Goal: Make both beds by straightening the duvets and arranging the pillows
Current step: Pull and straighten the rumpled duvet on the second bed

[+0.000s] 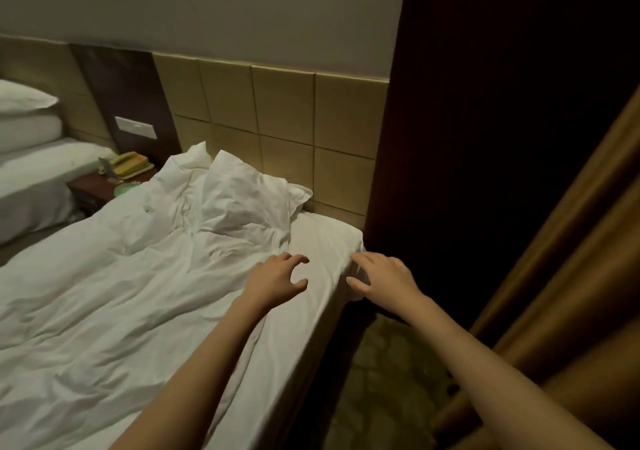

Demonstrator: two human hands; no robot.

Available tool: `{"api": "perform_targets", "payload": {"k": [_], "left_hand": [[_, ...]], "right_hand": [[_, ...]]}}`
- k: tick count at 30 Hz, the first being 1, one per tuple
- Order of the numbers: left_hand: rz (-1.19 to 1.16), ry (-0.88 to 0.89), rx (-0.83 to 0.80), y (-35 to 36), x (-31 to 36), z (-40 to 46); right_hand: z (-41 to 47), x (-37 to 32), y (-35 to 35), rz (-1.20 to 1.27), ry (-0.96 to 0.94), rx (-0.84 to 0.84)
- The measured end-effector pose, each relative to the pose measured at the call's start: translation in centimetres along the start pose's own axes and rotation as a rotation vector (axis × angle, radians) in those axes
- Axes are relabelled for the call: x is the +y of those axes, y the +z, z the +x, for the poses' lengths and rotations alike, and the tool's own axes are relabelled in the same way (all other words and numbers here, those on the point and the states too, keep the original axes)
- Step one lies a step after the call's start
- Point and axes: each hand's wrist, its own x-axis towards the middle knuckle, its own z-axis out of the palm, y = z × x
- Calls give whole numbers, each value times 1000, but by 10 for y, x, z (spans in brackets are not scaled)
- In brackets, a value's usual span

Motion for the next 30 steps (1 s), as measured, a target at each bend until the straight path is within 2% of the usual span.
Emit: {"api": "perform_targets", "payload": {"k": [7, 11, 17, 24, 30], "left_hand": [[-5, -122, 15, 6, -37, 114], [-15, -180, 52, 14, -78, 198], [-9, -242, 11, 13, -136, 304], [-46, -346, 9, 14, -197, 380], [-69, -523, -33, 33, -250, 432]], "right_hand": [[144, 34, 8, -1, -140, -28], [240, 44, 20, -12, -212, -55], [365, 50, 34, -18, -274, -78], [481, 44, 53, -2, -397, -127], [596, 29, 91, 60, -529, -219]]}}
